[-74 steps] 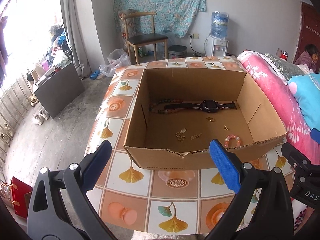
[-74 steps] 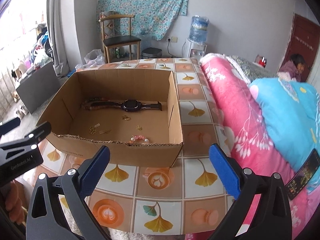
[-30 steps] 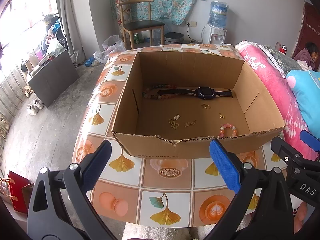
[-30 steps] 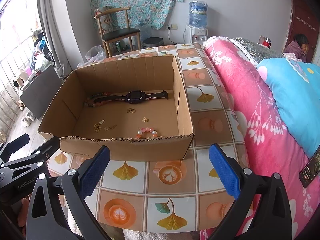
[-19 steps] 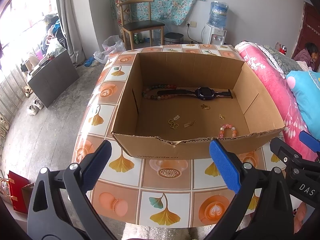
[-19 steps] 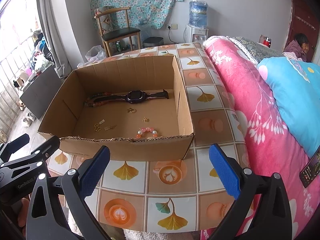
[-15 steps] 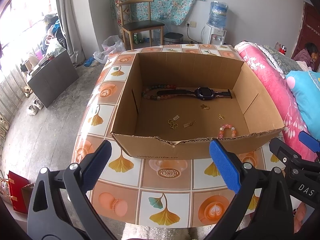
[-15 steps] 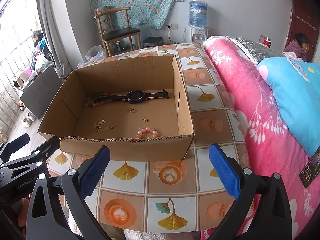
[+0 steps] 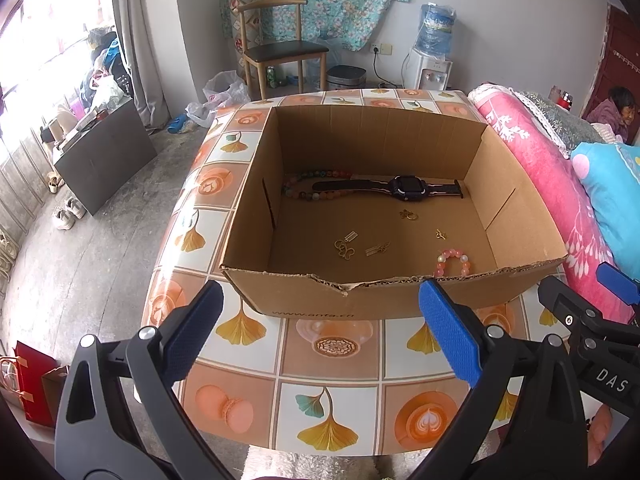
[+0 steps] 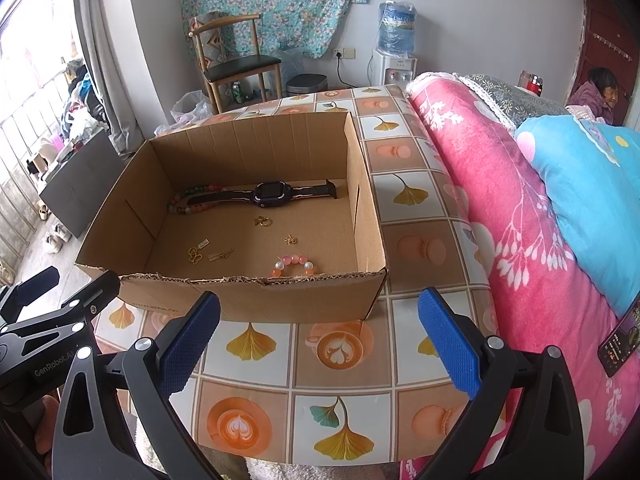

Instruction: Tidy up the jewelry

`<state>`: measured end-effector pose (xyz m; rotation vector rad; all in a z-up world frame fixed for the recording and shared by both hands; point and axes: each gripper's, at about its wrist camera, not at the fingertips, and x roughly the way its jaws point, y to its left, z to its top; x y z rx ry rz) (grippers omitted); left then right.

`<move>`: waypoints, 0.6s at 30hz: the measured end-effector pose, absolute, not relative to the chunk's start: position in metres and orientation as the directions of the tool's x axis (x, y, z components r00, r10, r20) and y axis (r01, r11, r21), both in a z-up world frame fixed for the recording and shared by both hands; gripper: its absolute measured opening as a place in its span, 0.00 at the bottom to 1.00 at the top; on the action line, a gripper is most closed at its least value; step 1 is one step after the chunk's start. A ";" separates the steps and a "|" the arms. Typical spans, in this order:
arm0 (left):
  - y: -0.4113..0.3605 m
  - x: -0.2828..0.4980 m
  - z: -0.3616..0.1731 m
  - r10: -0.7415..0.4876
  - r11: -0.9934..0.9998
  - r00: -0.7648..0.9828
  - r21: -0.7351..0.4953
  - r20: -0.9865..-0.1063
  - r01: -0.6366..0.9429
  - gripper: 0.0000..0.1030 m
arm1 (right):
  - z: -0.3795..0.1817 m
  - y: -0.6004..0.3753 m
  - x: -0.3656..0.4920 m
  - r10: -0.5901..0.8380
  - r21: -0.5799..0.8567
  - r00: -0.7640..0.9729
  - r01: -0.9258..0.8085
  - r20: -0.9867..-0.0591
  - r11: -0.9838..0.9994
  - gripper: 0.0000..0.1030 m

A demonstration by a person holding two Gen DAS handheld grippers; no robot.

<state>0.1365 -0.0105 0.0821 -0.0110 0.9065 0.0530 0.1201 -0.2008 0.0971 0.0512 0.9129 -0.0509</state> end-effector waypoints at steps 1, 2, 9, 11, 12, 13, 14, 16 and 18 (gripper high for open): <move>-0.011 0.136 0.082 0.043 0.999 0.615 0.014 -0.787 -0.051 0.92 | 0.097 -0.201 0.120 -0.022 0.022 0.610 0.065 -0.792 0.998 0.94; -0.010 0.137 0.082 0.043 0.999 0.616 0.014 -0.787 -0.051 0.92 | 0.097 -0.201 0.120 -0.021 0.023 0.610 0.065 -0.792 0.998 0.94; -0.012 0.137 0.084 0.041 0.999 0.617 0.013 -0.786 -0.049 0.92 | 0.096 -0.202 0.120 -0.017 0.026 0.606 0.063 -0.795 0.998 0.94; -0.012 0.137 0.084 0.040 0.999 0.617 0.012 -0.786 -0.050 0.92 | 0.096 -0.202 0.120 -0.018 0.025 0.607 0.063 -0.795 0.998 0.94; -0.013 0.137 0.084 0.040 0.999 0.617 0.011 -0.786 -0.050 0.92 | 0.096 -0.202 0.120 -0.017 0.026 0.608 0.063 -0.794 0.998 0.94; -0.013 0.137 0.084 0.040 0.999 0.617 0.011 -0.786 -0.050 0.92 | 0.096 -0.202 0.120 -0.018 0.026 0.609 0.063 -0.793 0.998 0.94; -0.013 0.137 0.084 0.041 0.999 0.617 0.013 -0.786 -0.050 0.92 | 0.097 -0.203 0.120 -0.017 0.026 0.609 0.063 -0.793 0.998 0.94; -0.013 0.137 0.084 0.042 0.999 0.617 0.013 -0.786 -0.051 0.92 | 0.097 -0.203 0.120 -0.016 0.027 0.608 0.062 -0.794 0.998 0.94; -0.013 0.137 0.084 0.042 0.999 0.617 0.013 -0.786 -0.051 0.92 | 0.097 -0.203 0.119 -0.016 0.027 0.606 0.062 -0.795 0.998 0.94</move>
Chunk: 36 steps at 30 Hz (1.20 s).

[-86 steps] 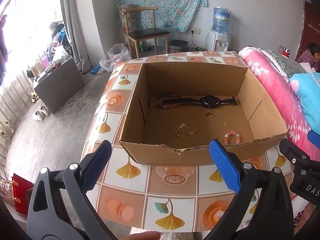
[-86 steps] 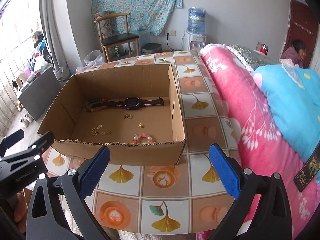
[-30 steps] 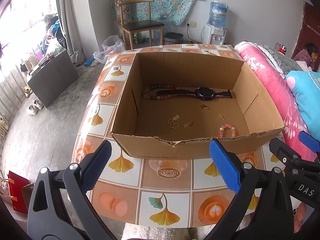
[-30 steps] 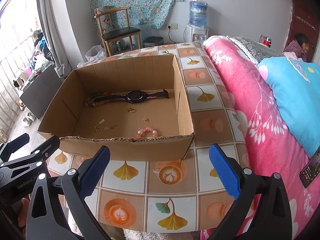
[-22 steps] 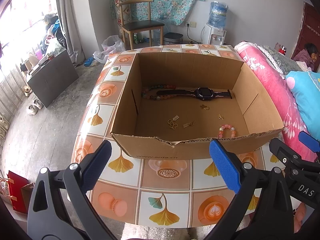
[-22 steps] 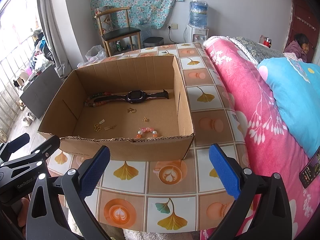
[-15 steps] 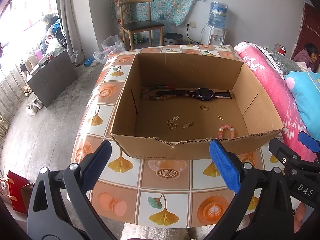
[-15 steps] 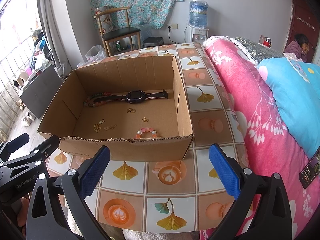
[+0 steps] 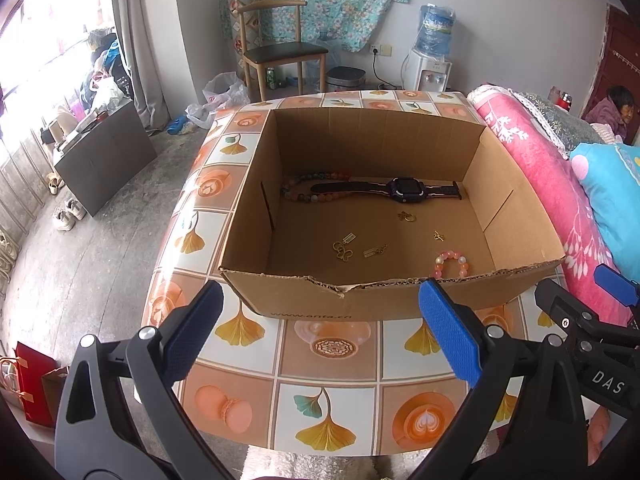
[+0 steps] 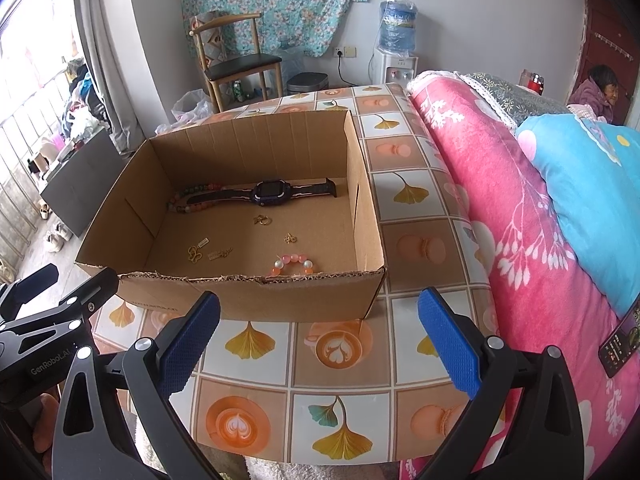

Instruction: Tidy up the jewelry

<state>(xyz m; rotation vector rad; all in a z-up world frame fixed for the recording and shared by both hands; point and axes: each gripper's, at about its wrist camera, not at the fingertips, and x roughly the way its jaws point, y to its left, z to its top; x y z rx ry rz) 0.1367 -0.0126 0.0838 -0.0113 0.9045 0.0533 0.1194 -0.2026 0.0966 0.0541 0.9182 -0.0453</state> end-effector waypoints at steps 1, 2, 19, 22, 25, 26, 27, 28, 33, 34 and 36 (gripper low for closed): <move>-0.011 0.137 0.084 0.041 0.999 0.617 0.012 -0.786 -0.051 0.92 | 0.097 -0.203 0.120 -0.015 0.028 0.606 0.062 -0.795 0.998 0.94; -0.013 0.137 0.084 0.041 0.999 0.617 0.012 -0.786 -0.052 0.92 | 0.096 -0.203 0.119 -0.014 0.029 0.605 0.062 -0.796 0.998 0.94; -0.011 0.138 0.086 0.038 0.999 0.617 0.009 -0.786 -0.050 0.92 | 0.095 -0.203 0.118 -0.014 0.032 0.602 0.066 -0.799 0.997 0.94; -0.012 0.138 0.086 0.037 0.999 0.617 0.008 -0.786 -0.050 0.92 | 0.096 -0.204 0.118 -0.013 0.033 0.602 0.067 -0.798 0.997 0.94; -0.013 0.138 0.087 0.038 0.999 0.619 0.008 -0.784 -0.050 0.92 | 0.096 -0.204 0.118 -0.012 0.034 0.603 0.066 -0.798 0.997 0.94; -0.012 0.138 0.086 0.037 0.999 0.619 0.007 -0.785 -0.051 0.92 | 0.095 -0.203 0.118 -0.013 0.033 0.602 0.066 -0.798 0.997 0.94; -0.013 0.138 0.086 0.038 0.999 0.619 0.007 -0.785 -0.052 0.92 | 0.096 -0.204 0.118 -0.013 0.033 0.602 0.066 -0.798 0.997 0.94; -0.014 0.138 0.087 0.037 0.999 0.618 0.007 -0.785 -0.052 0.92 | 0.096 -0.204 0.118 -0.012 0.034 0.602 0.066 -0.799 0.997 0.94; -0.014 0.137 0.087 0.036 0.999 0.619 0.007 -0.784 -0.049 0.92 | 0.096 -0.204 0.118 -0.012 0.036 0.600 0.068 -0.800 0.997 0.94; -0.013 0.137 0.087 0.036 0.999 0.620 0.006 -0.784 -0.049 0.92 | 0.096 -0.204 0.118 -0.011 0.038 0.600 0.069 -0.800 0.997 0.94; -0.015 0.138 0.087 0.034 0.999 0.619 0.005 -0.784 -0.049 0.92 | 0.097 -0.205 0.119 -0.012 0.037 0.601 0.070 -0.800 0.997 0.94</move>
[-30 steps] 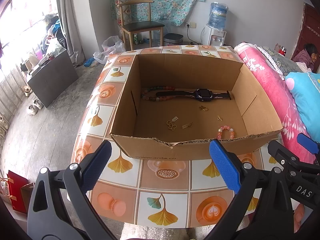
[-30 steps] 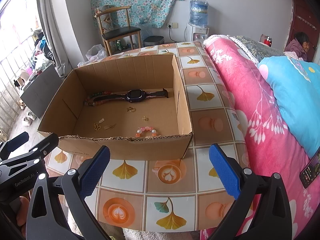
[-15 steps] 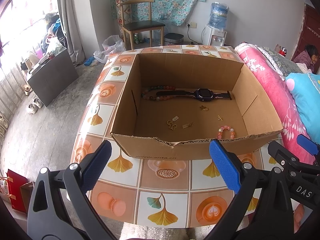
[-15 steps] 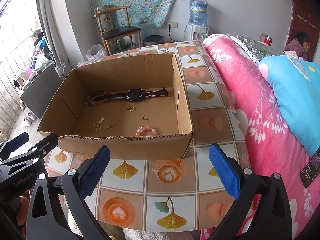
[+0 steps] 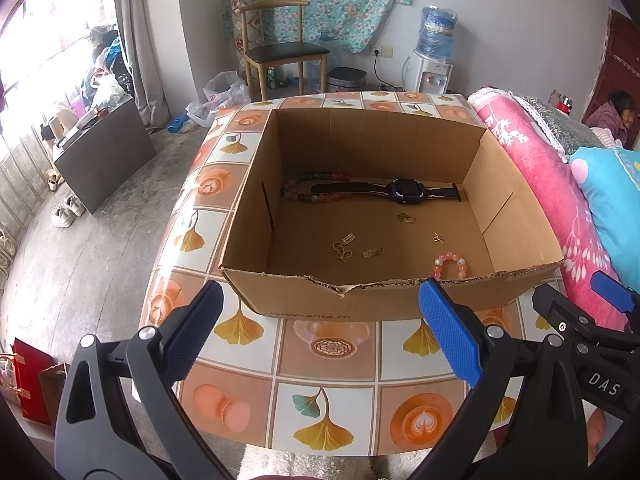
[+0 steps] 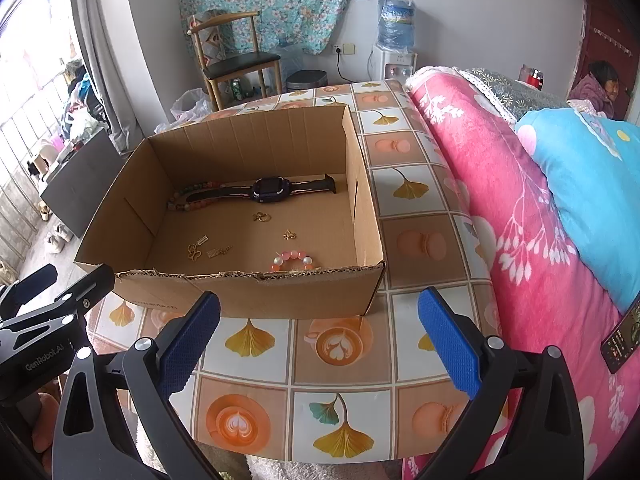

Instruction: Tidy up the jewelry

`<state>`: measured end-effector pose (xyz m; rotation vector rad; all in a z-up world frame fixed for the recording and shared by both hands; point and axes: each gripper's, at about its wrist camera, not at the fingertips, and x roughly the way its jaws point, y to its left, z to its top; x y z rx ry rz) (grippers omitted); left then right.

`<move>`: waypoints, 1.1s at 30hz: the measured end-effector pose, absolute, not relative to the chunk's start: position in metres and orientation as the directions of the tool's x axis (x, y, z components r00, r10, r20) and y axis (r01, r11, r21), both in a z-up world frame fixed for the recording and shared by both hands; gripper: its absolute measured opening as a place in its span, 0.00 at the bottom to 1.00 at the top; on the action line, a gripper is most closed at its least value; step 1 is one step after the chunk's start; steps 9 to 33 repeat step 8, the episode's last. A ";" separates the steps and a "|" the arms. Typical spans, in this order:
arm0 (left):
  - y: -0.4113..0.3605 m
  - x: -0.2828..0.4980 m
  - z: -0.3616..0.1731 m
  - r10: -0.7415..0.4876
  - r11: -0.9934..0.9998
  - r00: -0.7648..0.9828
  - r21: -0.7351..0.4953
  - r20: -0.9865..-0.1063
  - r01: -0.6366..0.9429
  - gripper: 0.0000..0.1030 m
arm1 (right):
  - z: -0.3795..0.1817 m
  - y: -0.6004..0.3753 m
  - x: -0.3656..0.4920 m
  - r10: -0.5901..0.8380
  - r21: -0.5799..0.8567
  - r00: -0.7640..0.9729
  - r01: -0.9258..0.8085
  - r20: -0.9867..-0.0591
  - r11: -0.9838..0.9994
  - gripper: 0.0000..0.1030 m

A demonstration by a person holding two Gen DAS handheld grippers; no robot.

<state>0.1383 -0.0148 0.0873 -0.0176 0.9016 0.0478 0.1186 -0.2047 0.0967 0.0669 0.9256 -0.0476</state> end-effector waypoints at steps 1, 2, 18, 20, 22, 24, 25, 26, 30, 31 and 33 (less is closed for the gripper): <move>-0.016 0.138 0.088 0.034 0.999 0.619 0.004 -0.785 -0.049 0.92 | 0.097 -0.205 0.118 -0.013 0.036 0.601 0.070 -0.799 0.997 0.94; -0.014 0.138 0.088 0.034 0.999 0.619 0.004 -0.785 -0.050 0.92 | 0.097 -0.205 0.118 -0.013 0.037 0.601 0.070 -0.799 0.997 0.94; -0.013 0.138 0.088 0.033 0.999 0.619 0.003 -0.785 -0.050 0.92 | 0.097 -0.205 0.118 -0.013 0.037 0.599 0.070 -0.800 0.997 0.94; -0.013 0.138 0.088 0.033 0.999 0.619 0.003 -0.785 -0.050 0.92 | 0.097 -0.205 0.118 -0.013 0.037 0.599 0.070 -0.800 0.997 0.94; -0.013 0.138 0.088 0.033 0.999 0.619 0.003 -0.785 -0.050 0.92 | 0.097 -0.205 0.118 -0.013 0.037 0.599 0.070 -0.800 0.997 0.94; -0.013 0.138 0.088 0.033 0.999 0.619 0.003 -0.785 -0.050 0.92 | 0.097 -0.205 0.118 -0.013 0.037 0.599 0.070 -0.800 0.997 0.94; -0.013 0.138 0.088 0.033 0.999 0.619 0.003 -0.785 -0.050 0.92 | 0.097 -0.205 0.118 -0.013 0.037 0.599 0.070 -0.800 0.997 0.94; -0.013 0.138 0.088 0.033 0.999 0.619 0.003 -0.785 -0.050 0.92 | 0.097 -0.205 0.118 -0.013 0.037 0.599 0.070 -0.800 0.997 0.94; -0.013 0.138 0.088 0.033 0.999 0.619 0.003 -0.785 -0.050 0.92 | 0.097 -0.205 0.118 -0.013 0.037 0.599 0.070 -0.800 0.997 0.94; -0.013 0.138 0.088 0.033 0.999 0.619 0.003 -0.785 -0.050 0.92 | 0.097 -0.205 0.118 -0.013 0.037 0.599 0.070 -0.800 0.997 0.94; -0.013 0.138 0.088 0.033 0.999 0.619 0.003 -0.785 -0.050 0.92 | 0.097 -0.205 0.118 -0.013 0.037 0.599 0.070 -0.800 0.997 0.94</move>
